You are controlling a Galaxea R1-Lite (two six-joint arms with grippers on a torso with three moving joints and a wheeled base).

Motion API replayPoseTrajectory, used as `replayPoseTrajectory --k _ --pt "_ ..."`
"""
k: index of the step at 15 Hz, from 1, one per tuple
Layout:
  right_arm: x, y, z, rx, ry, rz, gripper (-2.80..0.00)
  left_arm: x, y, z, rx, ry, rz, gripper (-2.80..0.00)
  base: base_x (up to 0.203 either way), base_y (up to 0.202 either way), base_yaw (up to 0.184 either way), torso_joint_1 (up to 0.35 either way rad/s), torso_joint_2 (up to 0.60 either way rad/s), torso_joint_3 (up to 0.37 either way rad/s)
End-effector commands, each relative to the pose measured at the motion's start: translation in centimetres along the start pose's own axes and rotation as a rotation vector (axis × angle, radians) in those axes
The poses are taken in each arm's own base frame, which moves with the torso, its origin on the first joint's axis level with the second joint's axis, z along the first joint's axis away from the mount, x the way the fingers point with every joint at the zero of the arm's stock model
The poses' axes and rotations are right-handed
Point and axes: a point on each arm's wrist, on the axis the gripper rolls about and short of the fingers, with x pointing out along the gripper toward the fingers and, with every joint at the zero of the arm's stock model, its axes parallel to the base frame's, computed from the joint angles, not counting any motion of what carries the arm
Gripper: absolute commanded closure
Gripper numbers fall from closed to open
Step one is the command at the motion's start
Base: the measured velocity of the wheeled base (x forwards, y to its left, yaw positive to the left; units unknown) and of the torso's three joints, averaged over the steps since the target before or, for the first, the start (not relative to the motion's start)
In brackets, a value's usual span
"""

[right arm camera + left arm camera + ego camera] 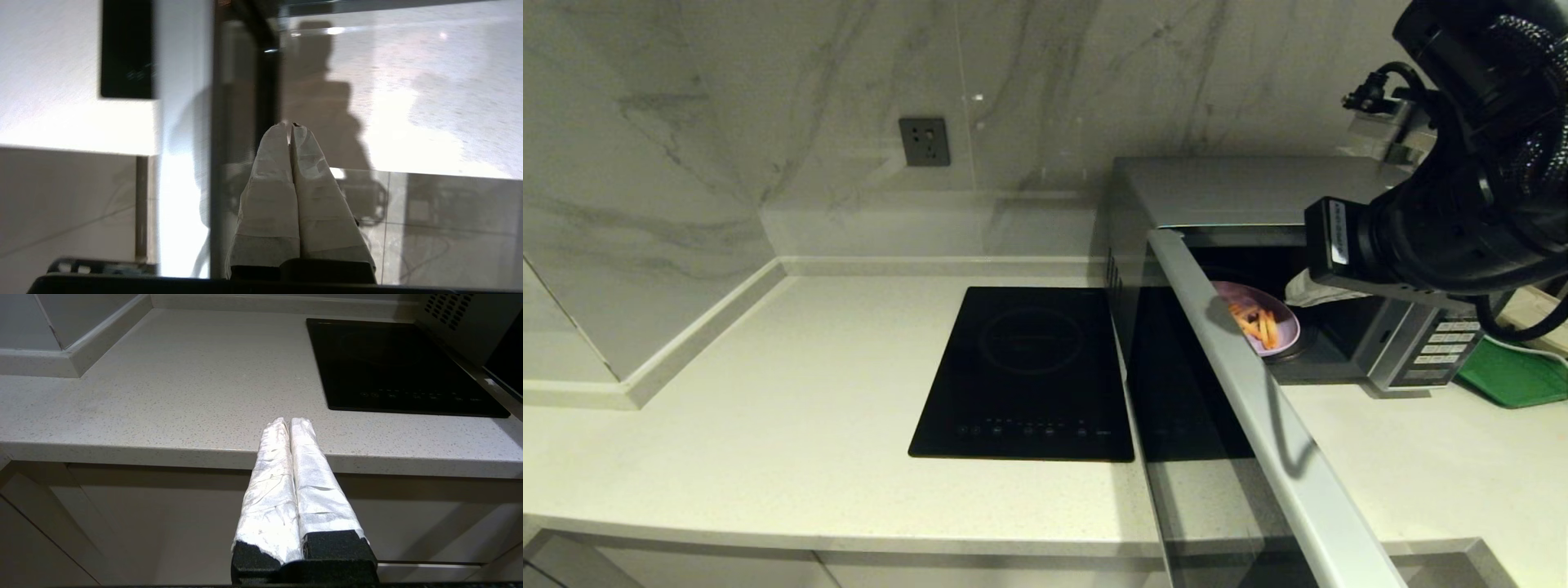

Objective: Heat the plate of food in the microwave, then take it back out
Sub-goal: Close the microwave oven

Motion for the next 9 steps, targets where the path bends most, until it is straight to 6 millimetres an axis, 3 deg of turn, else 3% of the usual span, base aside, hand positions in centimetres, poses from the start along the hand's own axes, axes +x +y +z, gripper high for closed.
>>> replayPoseTrajectory --k 1,6,9 --pt "-0.8 0.9 -0.7 -0.035 0.034 0.079 0.00 0.0 0.0 0.0 -0.001 -0.001 0.001 0.00 0.000 0.000 0.000 0.000 0.00 0.000" --pt "-3.5 1.5 -1.7 -0.118 0.080 0.287 0.00 0.0 0.0 0.0 -0.001 -0.001 0.001 0.00 0.000 0.000 0.000 0.000 0.00 0.000" --pt "-3.4 2.2 -2.2 -0.150 0.136 0.351 0.00 0.0 0.0 0.0 -0.001 -0.001 0.001 0.00 0.000 0.000 0.000 0.000 0.00 0.000"
